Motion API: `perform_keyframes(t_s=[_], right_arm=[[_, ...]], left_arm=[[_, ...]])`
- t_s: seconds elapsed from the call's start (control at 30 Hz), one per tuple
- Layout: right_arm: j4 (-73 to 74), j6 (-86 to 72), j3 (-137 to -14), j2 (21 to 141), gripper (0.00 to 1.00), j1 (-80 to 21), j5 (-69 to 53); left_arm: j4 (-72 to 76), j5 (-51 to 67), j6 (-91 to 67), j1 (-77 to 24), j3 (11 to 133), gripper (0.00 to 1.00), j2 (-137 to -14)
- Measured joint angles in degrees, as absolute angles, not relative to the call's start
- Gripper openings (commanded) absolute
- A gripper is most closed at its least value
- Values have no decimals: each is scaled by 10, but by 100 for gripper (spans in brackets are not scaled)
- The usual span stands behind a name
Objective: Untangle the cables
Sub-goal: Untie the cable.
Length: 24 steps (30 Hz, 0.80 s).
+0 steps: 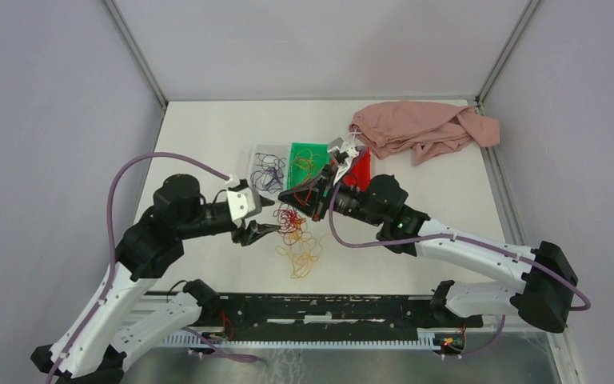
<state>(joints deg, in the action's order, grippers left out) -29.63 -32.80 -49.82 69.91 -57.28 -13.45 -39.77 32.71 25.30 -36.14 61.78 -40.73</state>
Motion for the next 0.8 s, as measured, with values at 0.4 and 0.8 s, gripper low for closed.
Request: perform_keyframes(t_s=[0.4,0.8], right_arm=[[-330,-359,-498,706,0,-580,-135],[-338,-375,-511,716,32,-587,-146]], left_arm=[[-313,344,141,-361,564,46,-432],[-259,321,133,-361,539,4,-432]])
